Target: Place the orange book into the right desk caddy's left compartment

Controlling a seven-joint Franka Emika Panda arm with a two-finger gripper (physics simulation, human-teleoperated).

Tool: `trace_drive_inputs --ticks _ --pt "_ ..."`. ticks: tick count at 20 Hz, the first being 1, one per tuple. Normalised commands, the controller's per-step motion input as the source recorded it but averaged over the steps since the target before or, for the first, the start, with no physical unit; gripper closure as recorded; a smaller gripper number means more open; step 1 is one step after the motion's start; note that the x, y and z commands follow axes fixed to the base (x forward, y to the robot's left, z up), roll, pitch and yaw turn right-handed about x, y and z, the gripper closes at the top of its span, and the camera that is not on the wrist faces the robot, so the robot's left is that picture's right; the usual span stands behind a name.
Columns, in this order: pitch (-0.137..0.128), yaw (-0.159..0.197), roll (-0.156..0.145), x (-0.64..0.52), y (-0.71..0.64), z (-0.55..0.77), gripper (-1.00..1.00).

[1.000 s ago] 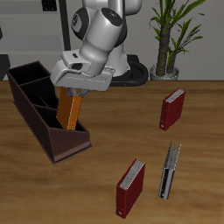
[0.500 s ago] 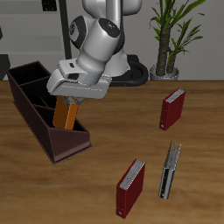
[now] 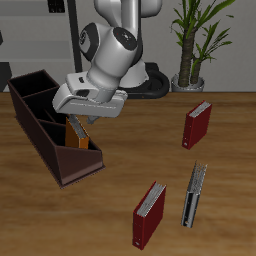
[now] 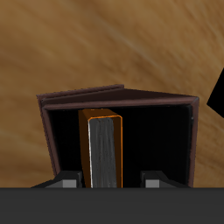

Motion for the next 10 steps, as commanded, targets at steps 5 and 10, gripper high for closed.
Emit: trace_drive_inputs --ticks 5,10 --pt "-0.008 0.003 0.014 0.01 0.05 -0.01 -1.00" --pt "-0.010 0.006 0.008 0.02 -0.04 0.03 -1.00"
